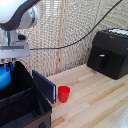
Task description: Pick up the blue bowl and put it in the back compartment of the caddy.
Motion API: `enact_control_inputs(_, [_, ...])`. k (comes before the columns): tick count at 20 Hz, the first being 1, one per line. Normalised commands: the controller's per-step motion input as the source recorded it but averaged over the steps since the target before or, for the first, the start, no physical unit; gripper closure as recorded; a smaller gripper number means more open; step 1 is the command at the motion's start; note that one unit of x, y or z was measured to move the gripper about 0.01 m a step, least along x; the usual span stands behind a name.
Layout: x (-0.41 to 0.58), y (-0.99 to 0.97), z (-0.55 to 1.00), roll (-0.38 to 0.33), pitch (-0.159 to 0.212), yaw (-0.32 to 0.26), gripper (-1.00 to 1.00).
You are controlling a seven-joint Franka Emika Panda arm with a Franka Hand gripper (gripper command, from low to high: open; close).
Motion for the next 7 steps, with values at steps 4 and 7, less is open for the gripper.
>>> enact_control_inputs(4, [0.283, -0.34, 0.69, -0.090, -0.095, 0.015, -1.00])
enact_control_inputs(7, [0.194, -0.50, 0.57, -0.089, -0.183, 0.070, -1.00])
